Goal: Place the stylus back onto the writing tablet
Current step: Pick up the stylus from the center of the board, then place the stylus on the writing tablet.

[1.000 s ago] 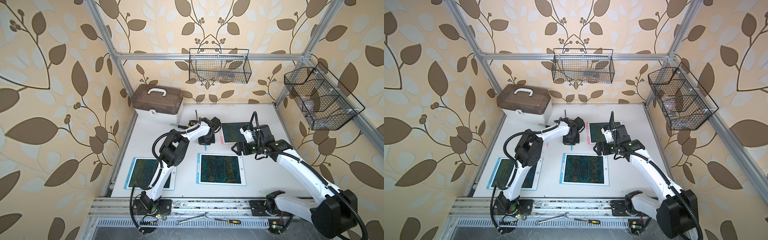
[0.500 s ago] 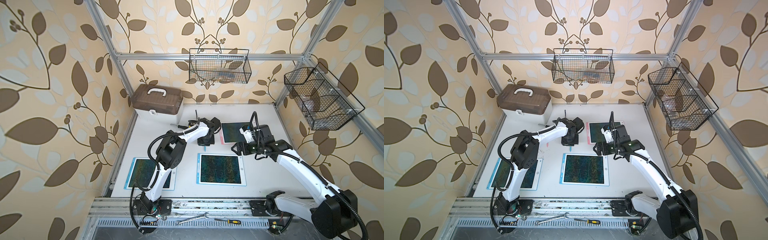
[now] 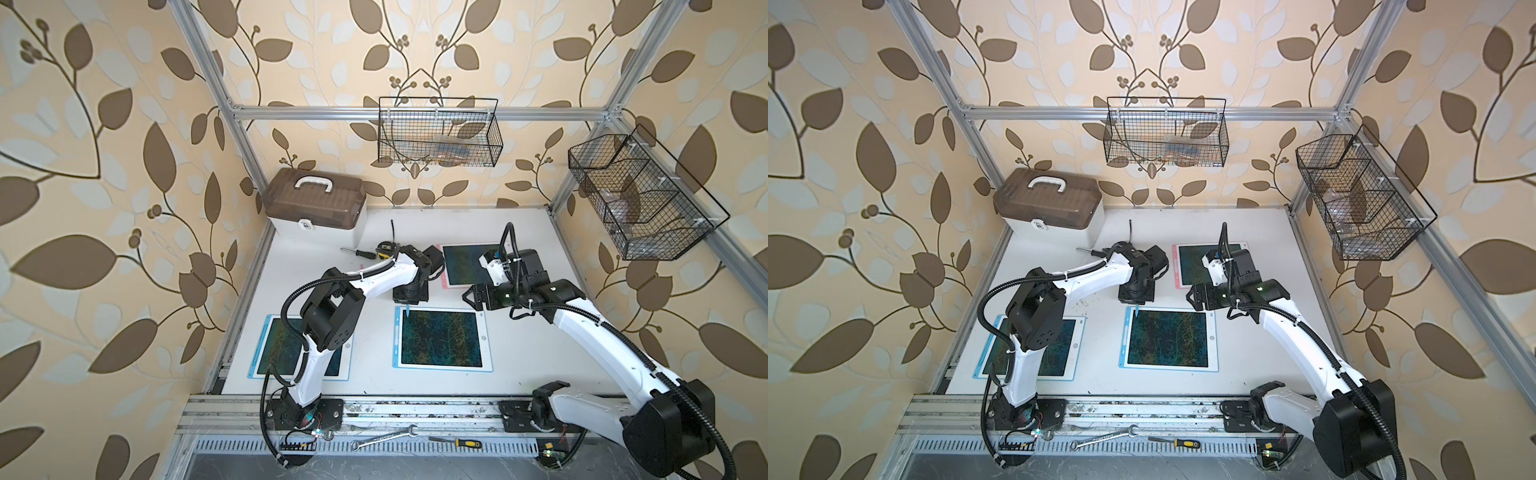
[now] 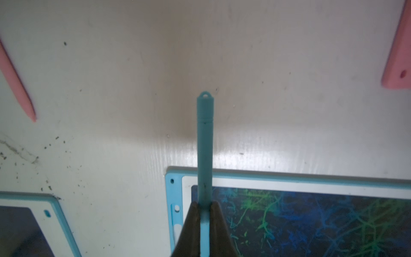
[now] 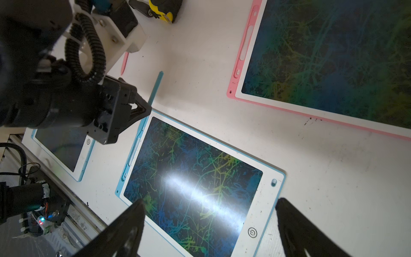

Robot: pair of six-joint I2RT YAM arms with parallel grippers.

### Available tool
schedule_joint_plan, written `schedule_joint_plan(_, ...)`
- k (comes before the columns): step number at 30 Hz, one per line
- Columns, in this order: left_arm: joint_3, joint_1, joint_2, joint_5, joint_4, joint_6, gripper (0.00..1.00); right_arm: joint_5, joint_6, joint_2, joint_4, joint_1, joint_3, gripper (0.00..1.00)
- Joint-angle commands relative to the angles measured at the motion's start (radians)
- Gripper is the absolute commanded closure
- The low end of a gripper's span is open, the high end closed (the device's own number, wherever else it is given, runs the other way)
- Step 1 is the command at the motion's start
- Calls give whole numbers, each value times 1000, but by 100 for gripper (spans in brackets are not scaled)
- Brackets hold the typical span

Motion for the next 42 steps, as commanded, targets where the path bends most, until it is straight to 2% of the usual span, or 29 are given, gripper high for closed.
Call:
schedule_joint_plan(1, -41, -26, -77, -21, -35, -57, 91, -16, -14, -10, 6, 4, 11, 8)
schedule_joint_plan(23, -260, -94, -172, -27, -7, -139, 90, -17, -14, -5, 8, 8, 12, 8)
schedule_joint_plan(42, -267, -135, -136, -27, -27, -153, 89, -15, -14, 3, 10, 16, 17, 8)
